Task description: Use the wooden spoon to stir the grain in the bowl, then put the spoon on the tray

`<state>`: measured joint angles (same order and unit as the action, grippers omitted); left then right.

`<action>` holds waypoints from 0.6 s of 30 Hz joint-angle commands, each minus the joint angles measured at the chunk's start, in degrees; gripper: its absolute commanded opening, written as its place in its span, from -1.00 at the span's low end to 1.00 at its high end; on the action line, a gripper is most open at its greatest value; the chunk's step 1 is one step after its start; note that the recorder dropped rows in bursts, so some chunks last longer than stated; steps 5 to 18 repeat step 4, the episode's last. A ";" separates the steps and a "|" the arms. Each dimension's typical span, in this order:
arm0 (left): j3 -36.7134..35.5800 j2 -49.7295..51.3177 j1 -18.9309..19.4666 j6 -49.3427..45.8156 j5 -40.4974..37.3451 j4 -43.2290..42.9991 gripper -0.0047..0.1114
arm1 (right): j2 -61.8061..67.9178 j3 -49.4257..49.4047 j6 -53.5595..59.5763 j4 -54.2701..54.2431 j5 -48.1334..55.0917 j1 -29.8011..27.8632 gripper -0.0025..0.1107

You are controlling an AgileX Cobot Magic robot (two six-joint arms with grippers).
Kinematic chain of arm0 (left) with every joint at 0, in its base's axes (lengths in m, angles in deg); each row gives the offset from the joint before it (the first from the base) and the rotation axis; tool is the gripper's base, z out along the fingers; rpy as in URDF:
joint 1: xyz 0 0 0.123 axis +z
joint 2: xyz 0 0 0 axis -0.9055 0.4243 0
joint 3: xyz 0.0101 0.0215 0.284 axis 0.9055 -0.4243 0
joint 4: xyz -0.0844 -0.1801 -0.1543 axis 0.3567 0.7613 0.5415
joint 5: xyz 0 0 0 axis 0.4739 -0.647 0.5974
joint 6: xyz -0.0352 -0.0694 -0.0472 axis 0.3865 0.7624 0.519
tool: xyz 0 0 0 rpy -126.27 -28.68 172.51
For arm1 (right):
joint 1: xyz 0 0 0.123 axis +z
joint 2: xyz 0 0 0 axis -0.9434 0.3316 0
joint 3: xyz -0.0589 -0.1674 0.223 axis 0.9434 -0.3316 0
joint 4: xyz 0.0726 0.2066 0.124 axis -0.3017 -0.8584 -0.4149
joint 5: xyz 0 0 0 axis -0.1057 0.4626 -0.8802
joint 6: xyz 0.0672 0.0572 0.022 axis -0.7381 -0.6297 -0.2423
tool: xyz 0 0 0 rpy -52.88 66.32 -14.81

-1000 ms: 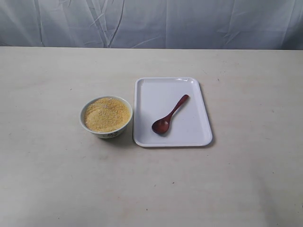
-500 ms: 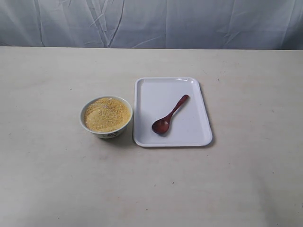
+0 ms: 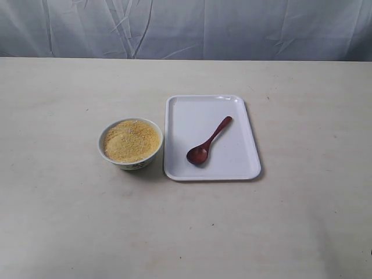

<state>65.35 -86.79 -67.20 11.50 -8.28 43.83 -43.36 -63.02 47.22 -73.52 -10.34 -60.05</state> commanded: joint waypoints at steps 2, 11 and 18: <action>-0.14 -0.21 -0.07 0.00 0.17 -0.15 -0.92 | -0.34 -0.20 0.11 0.05 -0.74 -0.29 -0.95; -0.14 -0.21 -0.07 0.00 0.17 -0.15 -0.92 | -0.34 -0.20 0.11 0.05 -0.74 -0.29 -0.95; -0.14 -0.21 -0.07 0.00 0.17 -0.15 -0.92 | -0.34 -0.20 0.11 0.05 -0.74 -0.29 -0.95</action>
